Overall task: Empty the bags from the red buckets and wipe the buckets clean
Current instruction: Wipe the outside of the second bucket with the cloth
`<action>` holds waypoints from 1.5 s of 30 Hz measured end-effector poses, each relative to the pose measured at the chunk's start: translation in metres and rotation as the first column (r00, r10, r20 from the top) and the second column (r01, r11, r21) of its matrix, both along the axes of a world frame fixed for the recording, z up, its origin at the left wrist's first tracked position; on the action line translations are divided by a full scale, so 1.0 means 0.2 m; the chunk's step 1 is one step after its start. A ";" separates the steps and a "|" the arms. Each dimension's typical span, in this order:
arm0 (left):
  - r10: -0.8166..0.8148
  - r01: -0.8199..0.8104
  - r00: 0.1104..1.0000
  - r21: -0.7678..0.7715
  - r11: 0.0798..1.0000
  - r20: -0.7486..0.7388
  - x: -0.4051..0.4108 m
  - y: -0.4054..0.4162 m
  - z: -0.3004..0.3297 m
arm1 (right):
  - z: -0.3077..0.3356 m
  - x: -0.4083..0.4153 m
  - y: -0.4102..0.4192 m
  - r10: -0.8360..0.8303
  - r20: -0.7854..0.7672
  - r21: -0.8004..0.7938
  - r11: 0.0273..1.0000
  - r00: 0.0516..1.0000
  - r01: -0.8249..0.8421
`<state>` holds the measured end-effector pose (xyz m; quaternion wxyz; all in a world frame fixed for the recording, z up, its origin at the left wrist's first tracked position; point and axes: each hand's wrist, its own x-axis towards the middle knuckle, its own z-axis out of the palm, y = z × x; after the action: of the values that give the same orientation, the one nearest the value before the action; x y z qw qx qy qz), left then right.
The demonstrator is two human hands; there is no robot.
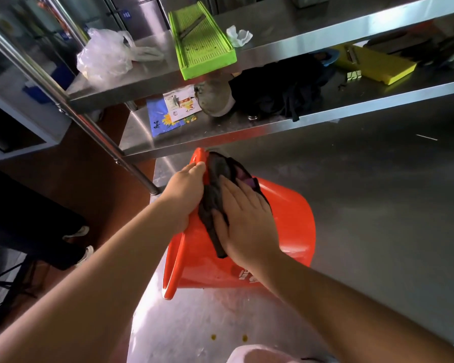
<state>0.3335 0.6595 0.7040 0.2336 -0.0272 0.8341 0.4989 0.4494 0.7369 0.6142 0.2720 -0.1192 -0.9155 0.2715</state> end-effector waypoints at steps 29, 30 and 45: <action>-0.174 0.173 0.985 0.110 0.979 0.004 0.14 -0.03 -0.07 | -0.38 0.27 0.80 -0.347 0.434 -0.563 0.616 0.831 0.551; -0.173 0.174 0.985 0.128 0.976 -0.022 0.16 -0.03 -0.10 | -0.36 0.26 0.80 -0.338 0.437 -0.553 0.630 0.833 0.546; 0.066 -0.076 0.996 0.188 0.979 0.063 0.11 0.15 -0.14 | -0.07 0.07 0.08 0.004 -0.046 0.024 1.000 0.999 -0.003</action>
<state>0.3546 0.6898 0.6754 0.2407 -0.0485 0.7742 0.5834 0.4631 0.7536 0.5994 0.2940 -0.1081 -0.9123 0.2638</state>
